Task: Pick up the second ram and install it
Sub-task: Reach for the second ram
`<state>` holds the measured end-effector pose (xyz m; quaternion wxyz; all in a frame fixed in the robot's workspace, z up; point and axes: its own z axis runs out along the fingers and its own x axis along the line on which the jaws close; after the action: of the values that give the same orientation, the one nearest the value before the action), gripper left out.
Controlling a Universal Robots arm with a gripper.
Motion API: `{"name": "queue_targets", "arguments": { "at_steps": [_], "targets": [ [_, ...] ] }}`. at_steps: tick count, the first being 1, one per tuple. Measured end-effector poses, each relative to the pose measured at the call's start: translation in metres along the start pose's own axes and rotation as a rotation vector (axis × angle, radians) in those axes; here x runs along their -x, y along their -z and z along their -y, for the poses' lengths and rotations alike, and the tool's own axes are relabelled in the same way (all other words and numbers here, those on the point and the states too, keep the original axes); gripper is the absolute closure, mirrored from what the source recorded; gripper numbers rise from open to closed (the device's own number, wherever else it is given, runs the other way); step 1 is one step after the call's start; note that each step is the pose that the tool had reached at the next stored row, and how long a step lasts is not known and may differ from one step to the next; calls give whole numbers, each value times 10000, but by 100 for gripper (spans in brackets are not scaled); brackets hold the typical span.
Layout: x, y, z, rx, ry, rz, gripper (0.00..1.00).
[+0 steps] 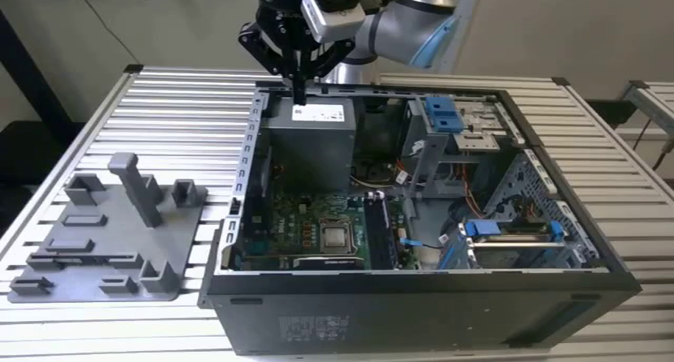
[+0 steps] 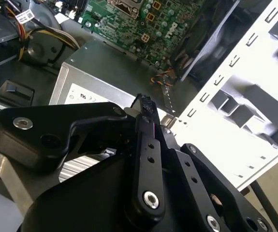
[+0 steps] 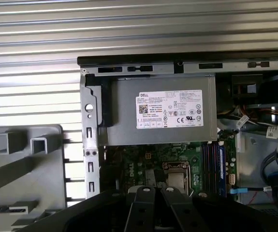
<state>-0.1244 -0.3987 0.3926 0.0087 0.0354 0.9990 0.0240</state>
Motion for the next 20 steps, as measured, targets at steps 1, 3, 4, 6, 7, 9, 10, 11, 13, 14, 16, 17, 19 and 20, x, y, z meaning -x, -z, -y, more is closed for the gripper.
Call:
{"name": "queue_targets", "arguments": {
  "at_steps": [1,3,4,6,7,9,10,11,13,14,16,17,19,20],
  "targets": [
    [0,0,0,0,0,0,89],
    [-2,0,0,0,-1,0,89],
    [-7,0,-1,1,-2,0,89],
    [-20,0,1,0,-2,0,89],
    [-26,1,1,-1,-2,0,89],
    [-49,1,3,-1,-2,0,89],
    [-62,1,4,0,-3,0,89],
    [-75,1,5,1,-2,1,89],
    [-100,1,7,0,-3,0,89],
    [-115,1,8,0,-3,0,89],
    [-145,1,10,0,-3,1,89],
    [-162,1,11,1,-3,0,89],
    [-197,2,14,2,-3,0,89],
    [-214,2,15,3,-4,0,89]
  ]
}}
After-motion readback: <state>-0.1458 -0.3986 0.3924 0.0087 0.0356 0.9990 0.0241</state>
